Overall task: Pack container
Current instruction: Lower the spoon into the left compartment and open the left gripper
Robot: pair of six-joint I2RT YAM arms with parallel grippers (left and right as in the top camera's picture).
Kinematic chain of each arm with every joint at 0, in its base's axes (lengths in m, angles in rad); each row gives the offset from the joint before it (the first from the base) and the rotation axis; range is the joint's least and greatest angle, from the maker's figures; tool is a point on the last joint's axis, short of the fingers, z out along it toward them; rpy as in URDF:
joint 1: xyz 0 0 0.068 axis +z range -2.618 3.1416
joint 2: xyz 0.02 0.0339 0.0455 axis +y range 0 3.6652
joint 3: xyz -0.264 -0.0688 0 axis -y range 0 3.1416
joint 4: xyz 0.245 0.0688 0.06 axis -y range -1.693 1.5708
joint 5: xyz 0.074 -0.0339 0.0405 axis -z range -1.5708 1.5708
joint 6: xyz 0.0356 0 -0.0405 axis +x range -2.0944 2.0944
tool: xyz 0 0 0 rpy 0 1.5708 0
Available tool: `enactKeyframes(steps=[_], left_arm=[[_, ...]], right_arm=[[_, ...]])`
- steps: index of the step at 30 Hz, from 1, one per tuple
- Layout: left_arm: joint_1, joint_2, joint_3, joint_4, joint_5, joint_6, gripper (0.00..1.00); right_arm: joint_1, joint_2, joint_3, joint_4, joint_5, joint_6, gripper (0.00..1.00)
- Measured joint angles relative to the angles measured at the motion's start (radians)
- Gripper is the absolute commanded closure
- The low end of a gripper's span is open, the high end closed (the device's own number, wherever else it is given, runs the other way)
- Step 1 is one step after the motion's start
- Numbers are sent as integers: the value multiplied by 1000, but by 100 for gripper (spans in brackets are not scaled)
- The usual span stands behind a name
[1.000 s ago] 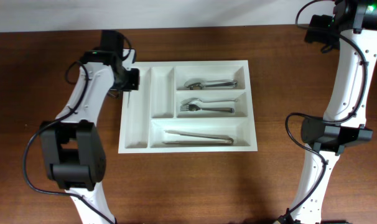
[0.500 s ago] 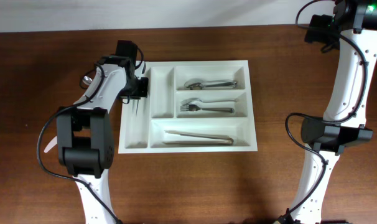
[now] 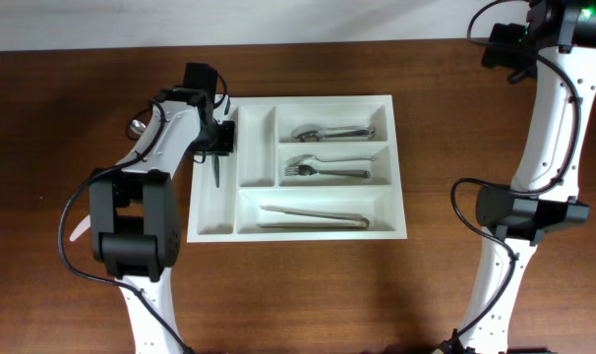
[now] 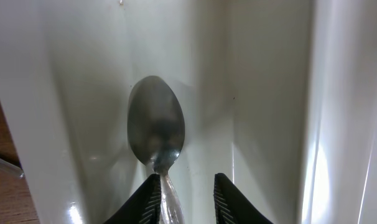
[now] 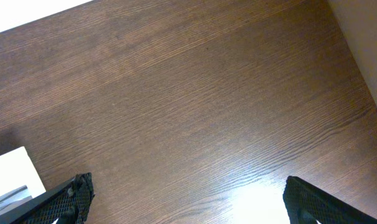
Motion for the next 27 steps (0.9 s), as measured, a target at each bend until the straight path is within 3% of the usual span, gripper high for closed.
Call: enactKeyframes(steps=[12, 27], left_arm=[[0, 0, 15, -2, 41, 0, 69], [1, 0, 221, -97, 64, 0, 69]], right_arm=[[0, 0, 0, 0, 0, 0, 1], [0, 0, 0, 0, 0, 0, 1]])
